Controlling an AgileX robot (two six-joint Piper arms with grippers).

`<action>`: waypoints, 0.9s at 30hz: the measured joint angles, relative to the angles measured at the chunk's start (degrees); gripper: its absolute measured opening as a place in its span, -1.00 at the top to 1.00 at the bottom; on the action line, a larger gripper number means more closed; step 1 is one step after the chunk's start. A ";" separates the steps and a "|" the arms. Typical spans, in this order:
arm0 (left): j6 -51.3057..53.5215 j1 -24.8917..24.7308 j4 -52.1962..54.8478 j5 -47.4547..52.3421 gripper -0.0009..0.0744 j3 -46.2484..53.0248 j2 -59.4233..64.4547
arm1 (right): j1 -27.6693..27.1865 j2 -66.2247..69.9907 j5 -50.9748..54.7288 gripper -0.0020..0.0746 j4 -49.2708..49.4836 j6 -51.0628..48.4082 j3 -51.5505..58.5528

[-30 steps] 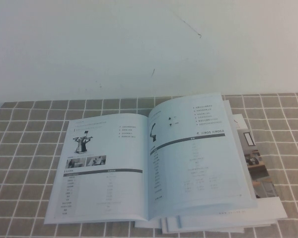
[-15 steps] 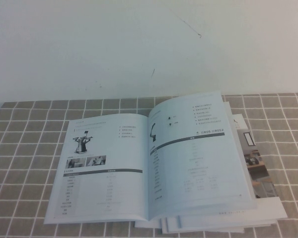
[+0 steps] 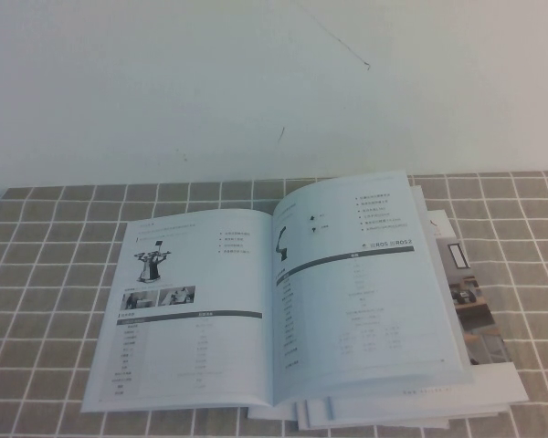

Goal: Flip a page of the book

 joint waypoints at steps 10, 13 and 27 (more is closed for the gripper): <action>0.00 13.61 4.27 -5.17 0.99 8.69 -0.47 | 0.00 0.00 0.00 0.95 0.42 0.00 0.00; 0.00 17.99 4.40 -8.91 0.99 13.71 -0.85 | 0.00 0.00 0.00 0.95 0.42 0.00 0.00; -0.48 20.93 4.86 -8.87 0.99 19.78 -1.08 | 0.00 0.00 0.10 0.95 0.76 0.00 0.00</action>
